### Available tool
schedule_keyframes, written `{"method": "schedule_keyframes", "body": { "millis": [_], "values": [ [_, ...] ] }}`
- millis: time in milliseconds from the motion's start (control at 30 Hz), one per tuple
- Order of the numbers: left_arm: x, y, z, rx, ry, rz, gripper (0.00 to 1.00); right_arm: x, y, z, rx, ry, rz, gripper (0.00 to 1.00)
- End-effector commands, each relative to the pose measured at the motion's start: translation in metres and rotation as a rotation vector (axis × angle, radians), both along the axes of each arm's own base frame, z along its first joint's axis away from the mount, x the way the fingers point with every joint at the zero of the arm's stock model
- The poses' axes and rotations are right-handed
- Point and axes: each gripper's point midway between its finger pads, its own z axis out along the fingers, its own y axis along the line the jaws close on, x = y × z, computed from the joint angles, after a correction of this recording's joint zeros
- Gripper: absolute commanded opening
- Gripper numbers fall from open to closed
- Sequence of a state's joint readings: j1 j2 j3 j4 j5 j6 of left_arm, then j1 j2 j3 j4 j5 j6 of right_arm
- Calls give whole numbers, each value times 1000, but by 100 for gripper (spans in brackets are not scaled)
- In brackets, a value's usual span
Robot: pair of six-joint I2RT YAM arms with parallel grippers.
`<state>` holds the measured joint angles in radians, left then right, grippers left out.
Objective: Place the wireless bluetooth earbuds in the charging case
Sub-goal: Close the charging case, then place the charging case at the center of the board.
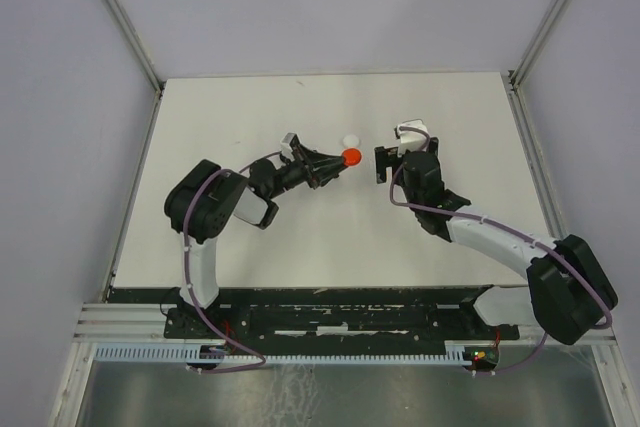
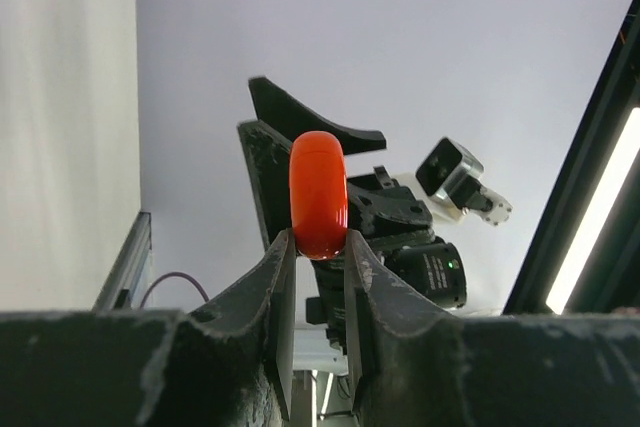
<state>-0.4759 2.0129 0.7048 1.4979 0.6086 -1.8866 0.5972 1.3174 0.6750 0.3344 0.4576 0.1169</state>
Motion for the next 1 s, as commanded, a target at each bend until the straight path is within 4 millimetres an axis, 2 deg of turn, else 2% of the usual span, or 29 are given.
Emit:
{"method": "schedule_keyframes", "body": {
  "millis": [0, 167, 267, 433, 500, 633, 767, 967],
  "values": [
    [26, 11, -7, 60, -91, 66, 3, -3, -10, 31, 45, -42, -51, 99],
    [72, 29, -36, 246, -115, 164, 3, -5, -10, 32, 39, -6, -52, 99],
    [98, 30, -46, 346, -133, 189, 3, -6, -9, 27, 5, 61, -51, 100],
    [135, 27, -65, 498, -129, 199, 3, -10, -8, 35, 33, 41, -32, 100],
    [144, 26, -75, 541, -112, 190, 3, -13, -6, 35, 42, 48, -17, 100],
    [161, 28, -90, 655, -107, 188, 3, -13, 12, 29, 7, 157, 63, 100],
    [177, 30, -92, 715, -122, 192, 3, -10, 21, 16, -19, 242, 83, 100],
    [188, 37, -103, 792, -116, 188, 3, -10, 26, 17, 10, 233, 104, 100]
  ]
}}
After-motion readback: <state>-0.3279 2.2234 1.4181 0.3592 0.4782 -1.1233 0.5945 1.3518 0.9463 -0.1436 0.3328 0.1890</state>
